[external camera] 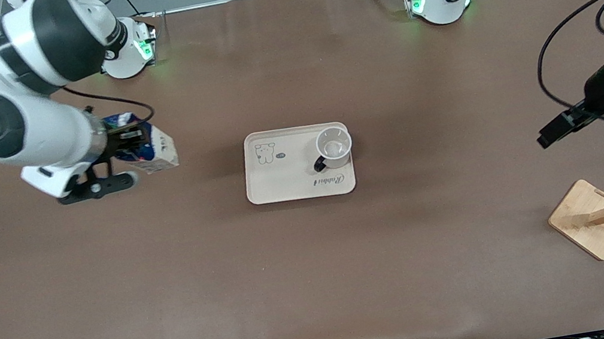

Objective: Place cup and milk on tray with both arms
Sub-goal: 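Release the mug and raise the left gripper while the right gripper carries the carton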

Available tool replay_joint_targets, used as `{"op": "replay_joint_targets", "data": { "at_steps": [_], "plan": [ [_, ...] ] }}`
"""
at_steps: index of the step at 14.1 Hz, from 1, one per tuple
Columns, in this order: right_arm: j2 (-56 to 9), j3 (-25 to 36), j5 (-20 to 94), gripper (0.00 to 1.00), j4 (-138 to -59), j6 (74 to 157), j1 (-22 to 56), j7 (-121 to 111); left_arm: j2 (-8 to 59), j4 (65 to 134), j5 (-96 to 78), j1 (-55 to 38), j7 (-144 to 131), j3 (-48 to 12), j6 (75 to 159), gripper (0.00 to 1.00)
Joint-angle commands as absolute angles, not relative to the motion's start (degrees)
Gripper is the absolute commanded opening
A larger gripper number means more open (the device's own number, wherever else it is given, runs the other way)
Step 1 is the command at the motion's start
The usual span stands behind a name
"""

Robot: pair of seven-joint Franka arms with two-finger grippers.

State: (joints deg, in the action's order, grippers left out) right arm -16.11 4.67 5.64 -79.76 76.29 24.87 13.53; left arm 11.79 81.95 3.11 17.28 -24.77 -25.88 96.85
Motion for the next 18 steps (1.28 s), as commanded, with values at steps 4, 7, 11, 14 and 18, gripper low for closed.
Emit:
{"op": "replay_joint_targets", "data": {
  "at_steps": [4,7,11,14,18],
  "plan": [
    [-20.12,5.27,11.60,0.00,-77.87,81.55,29.25,18.09,0.72,86.21,5.45,7.67,-15.58,-14.35,88.51,1.00],
    [-23.54,5.27,11.78,0.00,-78.22,89.19,34.52,19.41,-4.91,92.01,5.36,2.39,-12.22,-8.55,88.24,1.00],
    [-26.54,5.19,12.04,0.00,-78.92,90.97,36.56,24.08,-6.50,93.08,2.38,1.67,-8.00,-5.45,88.16,1.00],
    [-28.56,5.27,11.95,0.00,-79.36,93.50,38.58,24.08,-6.42,92.55,2.46,1.67,-7.91,-5.71,87.10,1.00],
    [-28.74,5.36,11.60,0.00,-82.79,98.87,40.16,24.17,-6.33,91.93,2.46,1.50,-7.91,-6.15,86.23,1.00]
  ]
}}
